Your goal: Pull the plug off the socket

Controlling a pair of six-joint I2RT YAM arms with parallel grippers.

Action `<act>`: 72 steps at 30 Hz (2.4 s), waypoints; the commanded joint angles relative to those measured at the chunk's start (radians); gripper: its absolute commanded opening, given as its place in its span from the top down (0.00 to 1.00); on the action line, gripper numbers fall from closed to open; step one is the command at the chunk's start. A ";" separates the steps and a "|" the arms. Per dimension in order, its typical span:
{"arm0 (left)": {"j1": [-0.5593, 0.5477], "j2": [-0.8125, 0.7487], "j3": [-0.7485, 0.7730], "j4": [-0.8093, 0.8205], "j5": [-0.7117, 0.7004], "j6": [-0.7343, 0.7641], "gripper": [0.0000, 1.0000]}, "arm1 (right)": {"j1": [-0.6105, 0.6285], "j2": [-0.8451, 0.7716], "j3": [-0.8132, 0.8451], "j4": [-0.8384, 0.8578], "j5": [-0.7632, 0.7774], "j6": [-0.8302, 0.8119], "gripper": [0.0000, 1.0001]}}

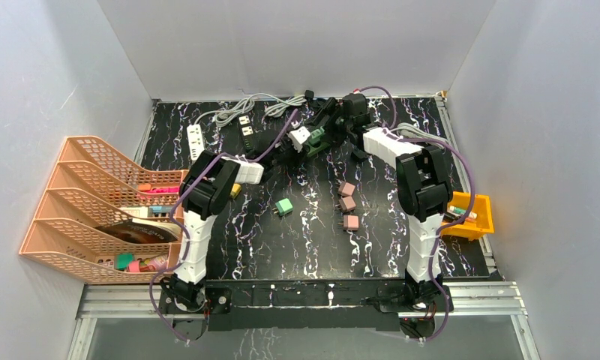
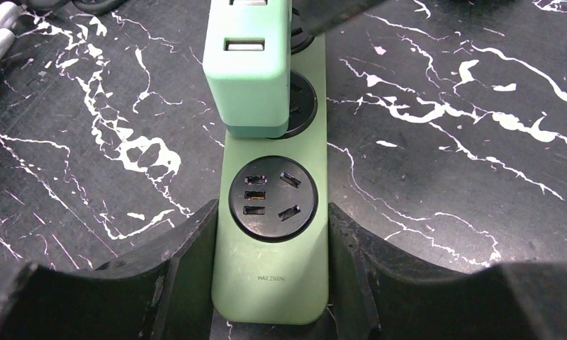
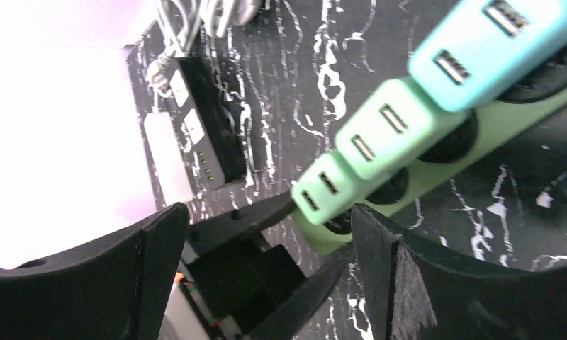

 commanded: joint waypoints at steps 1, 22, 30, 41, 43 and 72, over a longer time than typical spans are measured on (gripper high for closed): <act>-0.013 -0.068 -0.043 0.067 -0.125 0.045 1.00 | -0.005 0.023 0.085 -0.029 -0.040 0.035 0.09; -0.072 -0.151 -0.136 0.207 -0.281 0.188 1.00 | -0.001 0.062 0.138 -0.241 -0.037 -0.079 0.16; -0.091 -0.156 -0.169 0.315 -0.376 0.262 1.00 | -0.001 -0.009 0.013 -0.202 -0.043 -0.112 1.00; -0.092 -0.071 -0.110 0.316 -0.460 0.318 1.00 | -0.001 -0.073 -0.068 -0.146 -0.147 -0.055 1.00; -0.091 -0.053 -0.097 0.316 -0.480 0.322 1.00 | -0.002 -0.093 -0.071 -0.161 -0.133 -0.050 1.00; -0.092 -0.055 -0.063 0.222 -0.519 0.290 1.00 | -0.017 -0.172 -0.101 -0.179 -0.066 -0.053 0.38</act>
